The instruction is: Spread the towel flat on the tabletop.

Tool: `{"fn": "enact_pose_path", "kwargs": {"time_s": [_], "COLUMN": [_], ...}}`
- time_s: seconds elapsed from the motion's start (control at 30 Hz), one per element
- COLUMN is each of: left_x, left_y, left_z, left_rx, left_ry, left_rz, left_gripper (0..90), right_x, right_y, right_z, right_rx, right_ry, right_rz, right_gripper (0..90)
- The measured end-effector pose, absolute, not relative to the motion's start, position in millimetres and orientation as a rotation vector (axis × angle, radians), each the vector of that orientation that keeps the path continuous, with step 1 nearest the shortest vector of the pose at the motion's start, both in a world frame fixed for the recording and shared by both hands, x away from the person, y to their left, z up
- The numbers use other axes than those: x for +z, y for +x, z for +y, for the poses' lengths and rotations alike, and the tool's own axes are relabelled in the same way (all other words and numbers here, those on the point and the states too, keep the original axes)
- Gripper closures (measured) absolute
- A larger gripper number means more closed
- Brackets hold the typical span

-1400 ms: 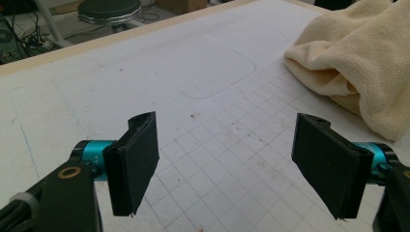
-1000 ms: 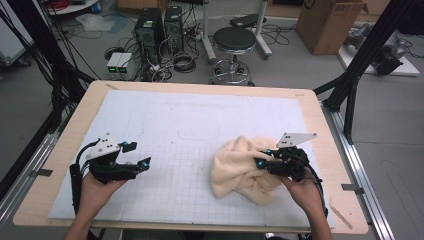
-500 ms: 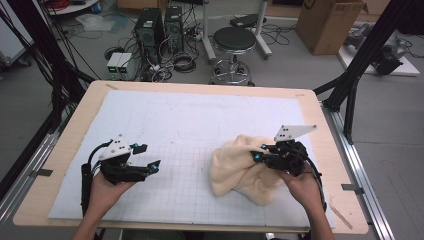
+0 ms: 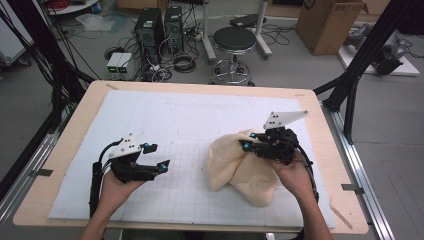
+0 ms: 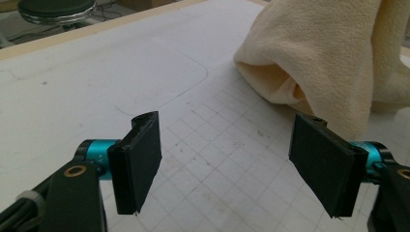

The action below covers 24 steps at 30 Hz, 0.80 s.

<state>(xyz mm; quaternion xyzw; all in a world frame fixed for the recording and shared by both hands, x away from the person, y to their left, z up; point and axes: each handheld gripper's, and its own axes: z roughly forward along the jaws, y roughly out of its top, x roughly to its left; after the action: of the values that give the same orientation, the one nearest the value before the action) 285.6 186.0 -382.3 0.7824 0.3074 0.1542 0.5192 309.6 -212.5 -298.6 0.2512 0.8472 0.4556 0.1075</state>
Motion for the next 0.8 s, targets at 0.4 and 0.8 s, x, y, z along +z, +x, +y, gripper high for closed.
{"fn": "enact_pose_path", "kwargs": {"time_s": [0.4, 0.8], "left_x": [-380, -376], "left_y": [288, 289], "left_z": [183, 169], "left_rx": [0.309, 0.234], "left_ry": [1.815, 1.766], "left_rz": [0.723, 0.658], "left_gripper": [28.2, 31.1], "right_x": [-273, -238], "right_y": [323, 326], "right_z": [-178, -137], "right_rx": [1.411, 1.482], "right_ry": [0.651, 0.507], "right_rz": [2.484, 2.46], "right_gripper": [80.0, 79.9]}}
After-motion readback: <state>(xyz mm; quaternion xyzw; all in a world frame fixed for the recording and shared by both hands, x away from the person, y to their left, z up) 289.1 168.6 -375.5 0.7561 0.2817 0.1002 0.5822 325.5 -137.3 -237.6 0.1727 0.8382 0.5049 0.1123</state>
